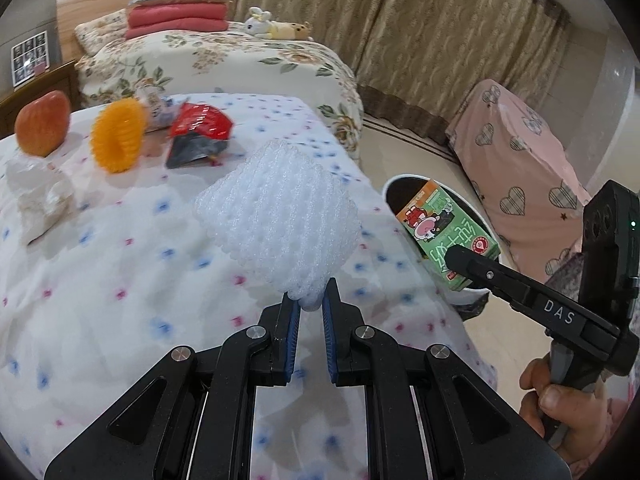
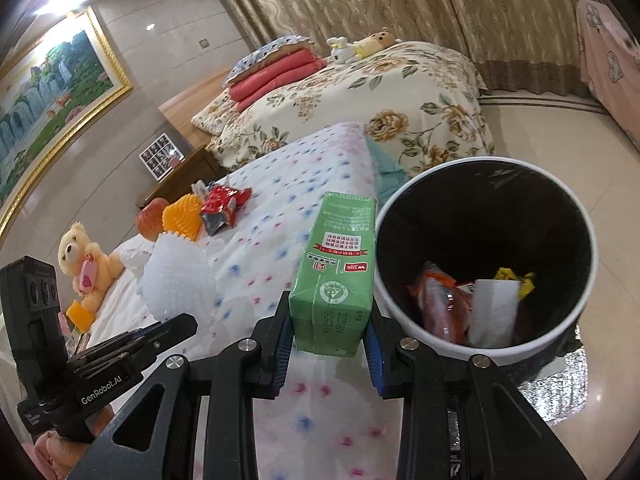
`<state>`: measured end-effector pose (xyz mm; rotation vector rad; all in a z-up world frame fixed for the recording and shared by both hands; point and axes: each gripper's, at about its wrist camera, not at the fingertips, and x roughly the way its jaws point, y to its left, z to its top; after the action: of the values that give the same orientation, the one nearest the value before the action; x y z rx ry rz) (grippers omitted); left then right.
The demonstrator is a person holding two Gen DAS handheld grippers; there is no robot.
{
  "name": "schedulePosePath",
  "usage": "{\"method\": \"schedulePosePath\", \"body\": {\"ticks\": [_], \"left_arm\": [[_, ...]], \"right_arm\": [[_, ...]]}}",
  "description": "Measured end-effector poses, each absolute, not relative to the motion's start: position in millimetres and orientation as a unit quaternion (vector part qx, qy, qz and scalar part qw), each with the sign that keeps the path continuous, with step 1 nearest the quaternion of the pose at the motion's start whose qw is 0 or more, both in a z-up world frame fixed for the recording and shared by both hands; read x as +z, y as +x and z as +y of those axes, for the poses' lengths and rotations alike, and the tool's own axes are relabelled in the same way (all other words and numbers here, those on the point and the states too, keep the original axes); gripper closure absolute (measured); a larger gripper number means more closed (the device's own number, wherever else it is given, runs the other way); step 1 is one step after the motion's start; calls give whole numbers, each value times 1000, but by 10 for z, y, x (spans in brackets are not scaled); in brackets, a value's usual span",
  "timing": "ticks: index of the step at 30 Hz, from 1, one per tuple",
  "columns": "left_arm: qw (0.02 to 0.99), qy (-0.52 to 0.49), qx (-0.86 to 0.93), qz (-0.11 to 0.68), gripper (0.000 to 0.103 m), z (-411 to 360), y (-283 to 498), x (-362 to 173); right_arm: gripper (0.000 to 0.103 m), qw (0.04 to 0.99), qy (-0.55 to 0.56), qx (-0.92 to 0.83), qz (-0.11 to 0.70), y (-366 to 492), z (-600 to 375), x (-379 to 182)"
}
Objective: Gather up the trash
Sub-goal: 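Carry the white foam net and green juice box over the bin with both tools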
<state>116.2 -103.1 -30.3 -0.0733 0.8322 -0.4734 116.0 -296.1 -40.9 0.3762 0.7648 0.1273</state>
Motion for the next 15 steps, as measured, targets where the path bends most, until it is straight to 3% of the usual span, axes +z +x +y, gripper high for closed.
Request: {"method": "schedulePosePath", "body": {"ticks": [15], "left_arm": [[879, -5, -258, 401, 93, -1499, 1226, -248]], "right_arm": [[71, 910, 206, 22, 360, 1035, -3446, -371]]}}
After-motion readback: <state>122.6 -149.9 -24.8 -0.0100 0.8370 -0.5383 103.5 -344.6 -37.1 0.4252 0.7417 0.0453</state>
